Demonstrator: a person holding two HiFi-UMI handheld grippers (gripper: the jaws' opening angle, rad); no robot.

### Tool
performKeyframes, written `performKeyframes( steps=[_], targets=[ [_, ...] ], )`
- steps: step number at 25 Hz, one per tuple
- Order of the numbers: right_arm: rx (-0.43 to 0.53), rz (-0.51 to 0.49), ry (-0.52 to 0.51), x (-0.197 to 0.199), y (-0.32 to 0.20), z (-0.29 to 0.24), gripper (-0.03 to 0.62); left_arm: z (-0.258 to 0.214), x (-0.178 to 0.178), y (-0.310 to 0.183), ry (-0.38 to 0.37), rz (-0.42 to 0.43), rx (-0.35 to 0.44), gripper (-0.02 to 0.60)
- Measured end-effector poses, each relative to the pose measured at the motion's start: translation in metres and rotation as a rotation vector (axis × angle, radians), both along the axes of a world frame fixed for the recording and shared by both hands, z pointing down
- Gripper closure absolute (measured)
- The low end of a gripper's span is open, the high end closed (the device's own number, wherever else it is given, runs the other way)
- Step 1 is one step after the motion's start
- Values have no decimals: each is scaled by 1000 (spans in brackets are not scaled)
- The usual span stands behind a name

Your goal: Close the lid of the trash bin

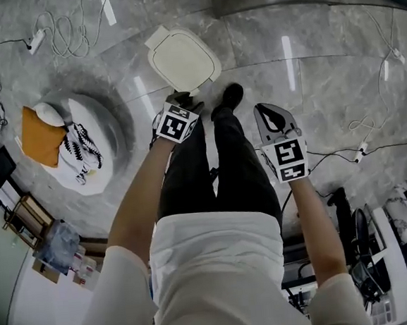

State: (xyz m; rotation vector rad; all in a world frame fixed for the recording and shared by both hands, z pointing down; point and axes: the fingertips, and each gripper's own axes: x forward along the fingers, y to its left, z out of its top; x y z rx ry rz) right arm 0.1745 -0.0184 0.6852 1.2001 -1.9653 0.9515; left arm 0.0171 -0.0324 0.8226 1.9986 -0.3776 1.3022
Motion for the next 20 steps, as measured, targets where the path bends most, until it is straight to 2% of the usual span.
performKeyframes(
  steps=[6,12,15,20],
  targets=[
    [72,-3,4,19,-9,-58,559,-60,-6,-11,1,-16,48,384],
    [112,31,-55,25,-10,-103,559,-134,-5,-18,48,-8,157,431],
    [127,11,-77,19,-10,-119,559,-167,-4,-21,79,-43,208,433],
    [145,-21,-84,9,-3,-136,559,-209,-11,-21,112,-124,278,471]
  ],
)
